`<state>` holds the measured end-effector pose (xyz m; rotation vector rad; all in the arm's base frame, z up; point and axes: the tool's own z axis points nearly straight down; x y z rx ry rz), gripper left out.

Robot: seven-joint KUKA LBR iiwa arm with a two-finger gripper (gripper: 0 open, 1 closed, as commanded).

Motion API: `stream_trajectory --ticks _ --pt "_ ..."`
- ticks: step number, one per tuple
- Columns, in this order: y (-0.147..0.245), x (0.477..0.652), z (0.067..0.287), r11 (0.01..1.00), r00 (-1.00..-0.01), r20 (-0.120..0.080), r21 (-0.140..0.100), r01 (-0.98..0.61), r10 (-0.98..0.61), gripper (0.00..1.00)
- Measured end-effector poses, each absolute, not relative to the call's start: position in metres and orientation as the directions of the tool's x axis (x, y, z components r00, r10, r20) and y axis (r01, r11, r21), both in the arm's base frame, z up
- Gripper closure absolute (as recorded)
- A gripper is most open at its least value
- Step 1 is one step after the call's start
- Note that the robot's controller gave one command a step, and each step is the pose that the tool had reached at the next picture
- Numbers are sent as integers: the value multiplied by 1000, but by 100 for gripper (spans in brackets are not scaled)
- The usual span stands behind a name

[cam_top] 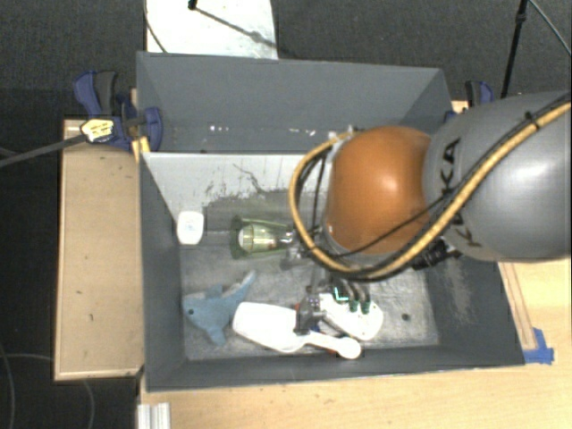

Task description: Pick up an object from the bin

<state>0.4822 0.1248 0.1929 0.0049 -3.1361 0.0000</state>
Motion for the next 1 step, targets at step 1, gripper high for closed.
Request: stream_trajectory --ticks 1 --pt "124 484 196 1000 -1000 -2 1 2 2 0"
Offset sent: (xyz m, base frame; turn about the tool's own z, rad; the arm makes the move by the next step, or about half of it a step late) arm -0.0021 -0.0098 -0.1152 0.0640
